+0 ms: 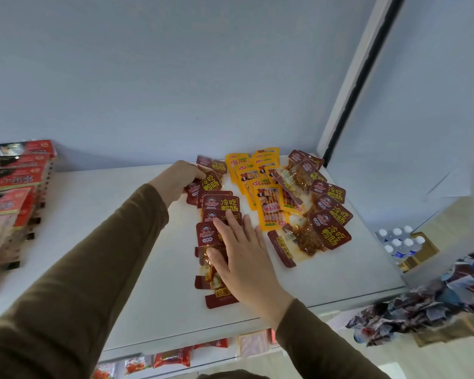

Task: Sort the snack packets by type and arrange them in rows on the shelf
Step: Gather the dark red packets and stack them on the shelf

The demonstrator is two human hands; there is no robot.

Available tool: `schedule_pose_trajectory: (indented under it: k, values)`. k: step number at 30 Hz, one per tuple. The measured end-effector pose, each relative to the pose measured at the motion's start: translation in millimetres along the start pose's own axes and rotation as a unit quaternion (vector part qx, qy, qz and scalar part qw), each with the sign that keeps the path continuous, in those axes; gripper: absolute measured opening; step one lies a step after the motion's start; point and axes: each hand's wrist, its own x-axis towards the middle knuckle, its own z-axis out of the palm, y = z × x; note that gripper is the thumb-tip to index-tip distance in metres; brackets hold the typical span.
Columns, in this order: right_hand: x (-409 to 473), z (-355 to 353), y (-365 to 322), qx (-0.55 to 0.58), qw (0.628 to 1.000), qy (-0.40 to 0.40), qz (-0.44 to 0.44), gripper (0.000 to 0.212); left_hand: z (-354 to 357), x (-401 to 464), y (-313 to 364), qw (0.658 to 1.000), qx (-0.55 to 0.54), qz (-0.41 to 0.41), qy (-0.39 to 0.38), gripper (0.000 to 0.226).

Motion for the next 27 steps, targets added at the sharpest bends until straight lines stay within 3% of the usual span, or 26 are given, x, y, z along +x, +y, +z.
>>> schedule_pose_trajectory:
  k: [4, 7, 13, 17, 23, 27]
  values:
    - [2.0, 3.9, -1.1, -0.013, 1.0, 0.01, 0.003, 0.07, -6.4, -9.5, -10.0, 0.998, -0.058, 0.005, -0.034, 0.016]
    - [8.7, 10.6, -5.7, -0.01, 1.0, 0.006, 0.002, 0.074, -14.1, -16.0, -21.2, 0.997, -0.065, 0.039, 0.001, 0.01]
    - [34.3, 23.0, -29.9, -0.005, 1.0, -0.002, -0.005, 0.079, -36.7, -23.1, -46.1, 0.992, -0.111, 0.049, 0.036, 0.042]
    - [50.5, 32.2, -52.0, 0.008, 1.0, 0.008, -0.012, 0.077, -57.6, -28.1, -52.5, 0.982, -0.179, 0.04, 0.036, 0.039]
    - [70.4, 50.8, -97.0, -0.01, 0.996, -0.005, -0.092, 0.077, -97.3, -33.6, -75.1, 0.974, -0.169, 0.05, 0.144, 0.035]
    - [85.6, 61.8, -123.8, 0.001, 0.991, -0.022, -0.13, 0.077, -135.0, -36.8, -81.0, 0.974, -0.135, 0.074, 0.164, 0.028]
